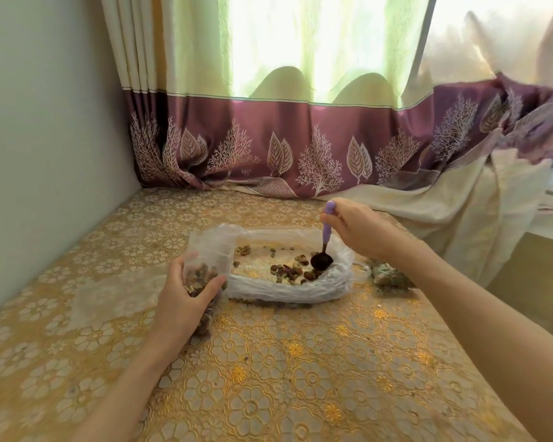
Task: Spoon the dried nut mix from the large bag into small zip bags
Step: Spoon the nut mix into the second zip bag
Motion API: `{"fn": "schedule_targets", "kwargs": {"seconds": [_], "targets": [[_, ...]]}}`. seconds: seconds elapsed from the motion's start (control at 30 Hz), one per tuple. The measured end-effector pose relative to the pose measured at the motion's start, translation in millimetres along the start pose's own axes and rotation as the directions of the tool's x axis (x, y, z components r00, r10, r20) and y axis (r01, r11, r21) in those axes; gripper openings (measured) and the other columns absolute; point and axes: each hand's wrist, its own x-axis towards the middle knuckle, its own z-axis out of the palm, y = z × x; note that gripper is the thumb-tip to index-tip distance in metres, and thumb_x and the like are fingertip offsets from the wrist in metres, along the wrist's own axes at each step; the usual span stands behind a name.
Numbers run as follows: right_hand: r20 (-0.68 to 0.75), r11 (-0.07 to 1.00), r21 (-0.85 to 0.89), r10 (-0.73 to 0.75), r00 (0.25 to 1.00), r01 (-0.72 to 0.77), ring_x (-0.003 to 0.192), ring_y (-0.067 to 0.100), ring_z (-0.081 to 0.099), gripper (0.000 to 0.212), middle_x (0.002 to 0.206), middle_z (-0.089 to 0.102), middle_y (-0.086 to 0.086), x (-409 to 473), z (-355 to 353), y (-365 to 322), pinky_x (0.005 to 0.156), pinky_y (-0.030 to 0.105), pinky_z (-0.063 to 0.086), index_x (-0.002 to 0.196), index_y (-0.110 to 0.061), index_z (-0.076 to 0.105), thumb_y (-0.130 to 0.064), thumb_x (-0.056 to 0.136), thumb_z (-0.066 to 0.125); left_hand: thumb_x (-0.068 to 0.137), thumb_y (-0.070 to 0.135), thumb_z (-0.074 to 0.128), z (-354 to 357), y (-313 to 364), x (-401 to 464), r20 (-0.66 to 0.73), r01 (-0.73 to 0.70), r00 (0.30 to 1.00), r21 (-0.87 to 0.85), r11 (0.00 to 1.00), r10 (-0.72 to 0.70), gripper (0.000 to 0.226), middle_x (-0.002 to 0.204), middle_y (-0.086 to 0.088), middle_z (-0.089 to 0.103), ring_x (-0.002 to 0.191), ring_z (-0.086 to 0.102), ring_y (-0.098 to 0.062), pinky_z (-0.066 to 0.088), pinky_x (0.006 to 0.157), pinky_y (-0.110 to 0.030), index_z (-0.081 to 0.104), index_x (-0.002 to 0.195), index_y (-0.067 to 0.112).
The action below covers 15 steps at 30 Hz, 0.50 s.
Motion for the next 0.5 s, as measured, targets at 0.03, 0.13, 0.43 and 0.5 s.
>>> {"fn": "schedule_targets", "kwargs": {"seconds": [0.03, 0.13, 0.43, 0.5], "targets": [[0.042, 1.000, -0.003, -0.003, 0.999, 0.003, 0.078, 0.002, 0.053, 0.036, 0.084, 0.060, -0.005, 5.3, -2.3, -0.7, 0.073, 0.020, 0.035, 0.079, -0.011, 0.059, -0.022, 0.102, 0.035, 0.066, 0.054, 0.065, -0.2, -0.8, 0.4, -0.002, 0.000, 1.000, 0.002, 1.000, 0.000, 0.070, 0.125, 0.003, 0.050, 0.112, 0.052, -0.016, 0.046, 0.094, -0.038, 0.040, 0.126, 0.029], [0.104, 0.999, 0.035, 0.022, 0.994, -0.026, 0.064, -0.005, 0.051, 0.031, 0.075, 0.063, -0.008, 20.8, -4.2, 1.2, 0.064, 0.010, 0.037, 0.077, -0.015, 0.051, -0.023, 0.102, 0.035, 0.065, 0.054, 0.066, -0.3, -4.1, 1.6, -0.010, -0.004, 1.000, 0.006, 1.000, 0.004, 0.072, 0.119, 0.002, 0.055, 0.104, 0.056, -0.014, 0.047, 0.085, -0.033, 0.042, 0.126, 0.025], [0.169, 0.752, 0.501, 0.401, 0.900, -0.429, 0.042, 0.008, 0.034, 0.036, 0.061, 0.058, 0.005, 24.4, 1.4, 48.1, 0.039, 0.019, 0.024, 0.075, -0.011, 0.046, -0.025, 0.104, 0.029, 0.066, 0.054, 0.067, 0.8, -8.8, 4.4, -0.009, -0.014, 1.000, -0.004, 1.000, 0.014, 0.066, 0.112, 0.014, 0.052, 0.097, 0.053, 0.001, 0.040, 0.071, -0.014, 0.037, 0.123, 0.037], [0.193, 0.672, 0.562, 0.460, 0.867, -0.482, 0.043, 0.009, 0.036, 0.038, 0.063, 0.060, 0.007, 18.4, 4.2, 56.6, 0.039, 0.020, 0.024, 0.074, -0.011, 0.048, -0.028, 0.104, 0.031, 0.067, 0.054, 0.067, 1.0, -8.5, 5.1, -0.016, -0.015, 1.000, 0.001, 1.000, 0.015, 0.065, 0.110, 0.015, 0.053, 0.094, 0.054, 0.003, 0.040, 0.069, -0.013, 0.037, 0.122, 0.037]]}}
